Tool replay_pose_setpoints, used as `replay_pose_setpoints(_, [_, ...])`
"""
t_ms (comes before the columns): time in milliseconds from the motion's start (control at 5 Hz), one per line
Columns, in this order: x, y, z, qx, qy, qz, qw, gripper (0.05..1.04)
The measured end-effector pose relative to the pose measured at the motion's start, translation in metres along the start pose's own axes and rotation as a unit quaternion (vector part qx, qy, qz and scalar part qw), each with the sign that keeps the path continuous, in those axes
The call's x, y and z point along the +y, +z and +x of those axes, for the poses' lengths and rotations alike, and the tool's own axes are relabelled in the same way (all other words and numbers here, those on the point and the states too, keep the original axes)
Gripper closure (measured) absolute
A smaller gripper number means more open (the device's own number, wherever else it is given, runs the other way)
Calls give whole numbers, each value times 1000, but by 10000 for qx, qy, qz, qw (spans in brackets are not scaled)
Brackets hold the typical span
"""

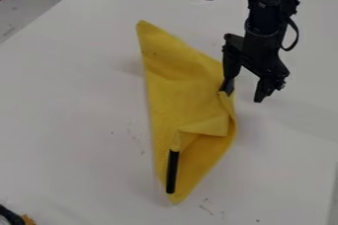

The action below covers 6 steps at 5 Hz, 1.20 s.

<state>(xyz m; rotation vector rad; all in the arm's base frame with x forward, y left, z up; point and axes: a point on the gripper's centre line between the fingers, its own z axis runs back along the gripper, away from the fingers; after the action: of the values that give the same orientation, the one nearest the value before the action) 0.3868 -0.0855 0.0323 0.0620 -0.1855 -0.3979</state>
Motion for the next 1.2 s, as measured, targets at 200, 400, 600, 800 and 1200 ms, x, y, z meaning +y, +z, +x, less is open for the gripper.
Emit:
replay_pose_setpoints(200, [10, -10, -8, 58, 47, -72, 9999, 83])
replay_pose_setpoints(400, [11, -12, -10, 65, 60, -86, 9999, 83])
replay_pose_setpoints(600, [13, -9, -10, 149, 27, -40, 9999, 83])
replay_pose_setpoints(800, [15, -9, -12, 205, 29, 29, 9998, 83])
replay_pose_setpoints(1200, [18, -11, -18, 349, 88, 152, 9992, 83])
